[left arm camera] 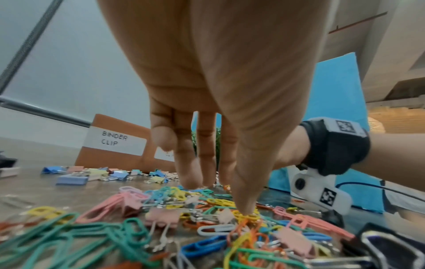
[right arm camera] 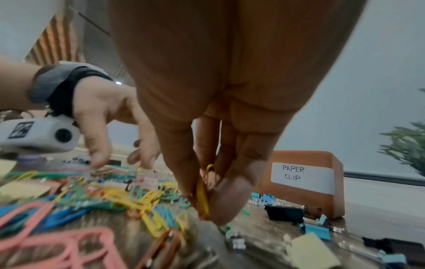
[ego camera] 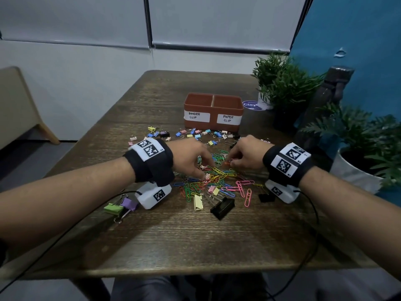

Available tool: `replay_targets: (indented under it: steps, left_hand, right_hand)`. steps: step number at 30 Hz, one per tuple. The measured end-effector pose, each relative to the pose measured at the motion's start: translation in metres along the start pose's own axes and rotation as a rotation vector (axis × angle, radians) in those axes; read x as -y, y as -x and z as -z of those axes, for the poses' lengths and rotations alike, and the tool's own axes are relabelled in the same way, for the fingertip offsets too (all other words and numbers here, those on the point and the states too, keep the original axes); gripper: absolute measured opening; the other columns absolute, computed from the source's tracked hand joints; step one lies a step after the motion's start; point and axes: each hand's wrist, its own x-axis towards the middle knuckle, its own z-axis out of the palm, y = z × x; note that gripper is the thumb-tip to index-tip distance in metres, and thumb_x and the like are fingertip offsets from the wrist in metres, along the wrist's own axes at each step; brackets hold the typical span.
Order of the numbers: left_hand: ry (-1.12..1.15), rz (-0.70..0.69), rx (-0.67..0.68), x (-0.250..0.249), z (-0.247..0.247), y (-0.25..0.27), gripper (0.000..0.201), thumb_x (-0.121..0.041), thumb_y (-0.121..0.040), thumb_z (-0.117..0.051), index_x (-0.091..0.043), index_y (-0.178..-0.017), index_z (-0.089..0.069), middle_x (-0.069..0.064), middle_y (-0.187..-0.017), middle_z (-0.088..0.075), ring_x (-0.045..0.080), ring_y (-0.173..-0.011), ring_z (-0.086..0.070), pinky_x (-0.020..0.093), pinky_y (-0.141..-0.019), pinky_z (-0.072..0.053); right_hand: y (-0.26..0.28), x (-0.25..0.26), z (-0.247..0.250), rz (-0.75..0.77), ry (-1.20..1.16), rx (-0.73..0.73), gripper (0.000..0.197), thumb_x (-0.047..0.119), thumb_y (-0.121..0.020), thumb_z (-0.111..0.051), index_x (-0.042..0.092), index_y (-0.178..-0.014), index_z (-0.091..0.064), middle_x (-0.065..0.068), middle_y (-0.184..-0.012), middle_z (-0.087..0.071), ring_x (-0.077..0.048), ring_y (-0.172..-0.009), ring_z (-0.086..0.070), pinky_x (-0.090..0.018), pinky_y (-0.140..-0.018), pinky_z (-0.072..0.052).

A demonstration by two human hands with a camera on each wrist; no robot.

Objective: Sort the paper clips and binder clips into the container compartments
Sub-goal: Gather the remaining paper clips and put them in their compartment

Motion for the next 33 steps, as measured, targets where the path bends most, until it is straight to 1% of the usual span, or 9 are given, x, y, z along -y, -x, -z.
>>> replay_targets:
  steps: [4, 8, 12, 16, 19, 22, 26, 30, 33]
  left_hand:
    - [-0.033, -0.042, 0.114, -0.014, 0.001, -0.011, 0.060, -0.046, -0.079, -0.075, -0.028, -0.133, -0.057, -0.007, -0.113, -0.055, -0.001, -0.076, -0.050, 0.025, -0.075, -0.043]
    - [-0.085, -0.086, 0.180, -0.021, 0.005, -0.021, 0.063, -0.046, -0.082, -0.072, -0.030, -0.139, -0.050, -0.002, -0.126, -0.053, 0.004, -0.089, -0.047, 0.024, -0.076, -0.038]
    - [-0.138, -0.151, 0.217, -0.029, 0.003, -0.029, 0.066, -0.048, -0.082, -0.071, -0.031, -0.141, -0.049, -0.001, -0.133, -0.052, 0.007, -0.100, -0.050, 0.027, -0.083, -0.043]
    - [-0.161, -0.167, 0.264, -0.035, 0.003, -0.038, 0.067, -0.045, -0.081, -0.070, -0.036, -0.143, -0.045, 0.003, -0.134, -0.055, 0.021, -0.118, -0.053, 0.038, -0.098, -0.047]
    - [-0.127, -0.170, 0.259, -0.038, 0.002, -0.045, 0.062, -0.050, -0.082, -0.067, -0.039, -0.140, -0.048, 0.000, -0.120, -0.063, 0.017, -0.104, -0.058, 0.030, -0.088, -0.048]
    - [-0.121, -0.179, 0.243, -0.041, -0.001, -0.052, 0.061, -0.056, -0.080, -0.069, -0.035, -0.135, -0.055, -0.003, -0.107, -0.064, 0.012, -0.092, -0.056, 0.021, -0.077, -0.039]
    - [0.018, -0.180, 0.199, -0.038, -0.004, -0.055, 0.041, -0.041, -0.081, -0.075, -0.030, -0.120, -0.068, -0.009, -0.097, -0.066, 0.003, -0.083, -0.056, 0.007, -0.065, -0.035]
    - [0.064, -0.157, 0.146, -0.035, -0.006, -0.053, 0.026, -0.031, -0.084, -0.074, -0.027, -0.109, -0.073, -0.012, -0.088, -0.067, -0.005, -0.072, -0.055, 0.008, -0.065, -0.038]
    - [0.055, -0.149, 0.133, -0.036, -0.005, -0.053, 0.021, -0.027, -0.085, -0.073, -0.021, -0.105, -0.074, -0.014, -0.081, -0.066, -0.010, -0.065, -0.054, 0.003, -0.062, -0.037]
  right_hand:
    - [-0.002, -0.007, 0.017, -0.024, -0.061, -0.081, 0.019, 0.028, -0.090, -0.070, 0.024, -0.106, -0.077, 0.006, -0.093, -0.074, -0.006, -0.082, -0.066, -0.023, -0.078, -0.053]
    - [0.000, -0.014, 0.035, -0.045, -0.080, -0.147, 0.020, 0.030, -0.089, -0.072, 0.026, -0.107, -0.076, 0.005, -0.096, -0.073, -0.008, -0.084, -0.063, -0.020, -0.074, -0.046]
    - [0.006, -0.023, 0.041, -0.060, -0.112, -0.199, 0.019, 0.030, -0.087, -0.073, 0.024, -0.105, -0.077, 0.013, -0.077, -0.069, -0.002, -0.069, -0.061, -0.018, -0.067, -0.045]
    - [0.009, -0.029, 0.037, -0.072, -0.107, -0.191, 0.020, 0.031, -0.087, -0.073, 0.026, -0.106, -0.077, 0.005, -0.092, -0.074, -0.010, -0.084, -0.066, -0.023, -0.077, -0.050]
    - [0.008, -0.031, 0.033, -0.078, -0.093, -0.179, 0.022, 0.032, -0.088, -0.073, 0.025, -0.108, -0.076, 0.003, -0.094, -0.073, -0.011, -0.086, -0.063, -0.022, -0.077, -0.045]
    - [0.008, -0.033, 0.029, -0.087, -0.108, -0.163, 0.021, 0.031, -0.088, -0.073, 0.025, -0.108, -0.076, 0.006, -0.088, -0.070, -0.007, -0.082, -0.061, -0.022, -0.075, -0.045]
    - [0.006, -0.036, 0.025, -0.090, -0.119, -0.156, 0.020, 0.030, -0.088, -0.072, 0.025, -0.107, -0.076, 0.005, -0.094, -0.073, -0.009, -0.087, -0.064, -0.023, -0.078, -0.049]
    - [0.002, -0.036, 0.027, -0.085, -0.130, -0.185, 0.018, 0.031, -0.087, -0.073, 0.025, -0.104, -0.077, 0.008, -0.084, -0.069, -0.010, -0.084, -0.064, -0.023, -0.074, -0.046]
    - [-0.004, -0.035, 0.031, -0.082, -0.151, -0.218, 0.019, 0.030, -0.087, -0.073, 0.022, -0.103, -0.077, 0.008, -0.081, -0.068, -0.008, -0.075, -0.062, -0.024, -0.071, -0.048]
